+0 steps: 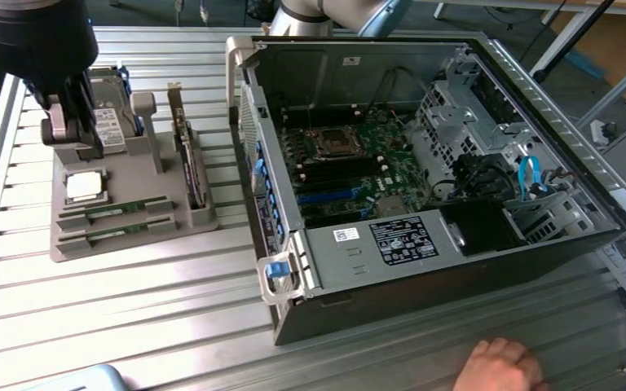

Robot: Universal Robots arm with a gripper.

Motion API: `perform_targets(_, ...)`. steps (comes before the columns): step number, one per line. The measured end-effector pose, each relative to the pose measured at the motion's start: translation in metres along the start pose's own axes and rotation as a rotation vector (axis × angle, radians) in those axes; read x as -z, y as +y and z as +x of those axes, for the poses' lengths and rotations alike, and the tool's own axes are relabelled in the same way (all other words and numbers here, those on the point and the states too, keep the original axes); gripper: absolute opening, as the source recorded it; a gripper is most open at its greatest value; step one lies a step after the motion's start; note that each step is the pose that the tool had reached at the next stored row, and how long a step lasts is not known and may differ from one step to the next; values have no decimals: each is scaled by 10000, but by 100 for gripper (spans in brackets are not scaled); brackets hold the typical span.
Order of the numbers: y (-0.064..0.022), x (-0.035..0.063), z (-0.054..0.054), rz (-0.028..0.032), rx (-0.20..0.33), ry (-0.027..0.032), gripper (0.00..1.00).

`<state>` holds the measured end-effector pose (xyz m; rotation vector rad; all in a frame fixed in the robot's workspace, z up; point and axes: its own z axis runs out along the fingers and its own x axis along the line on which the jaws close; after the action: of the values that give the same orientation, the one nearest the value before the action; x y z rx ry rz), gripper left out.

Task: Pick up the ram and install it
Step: 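Pick up the ram and move it above insertion slot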

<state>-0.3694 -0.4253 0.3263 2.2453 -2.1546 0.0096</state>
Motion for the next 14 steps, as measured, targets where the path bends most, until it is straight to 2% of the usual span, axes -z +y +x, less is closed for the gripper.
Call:
perform_targets(7, -1, -19, 0, 4, 0, -2, 11)
perform_targets(14, -2, -142, 12, 0, 0, 0, 11)
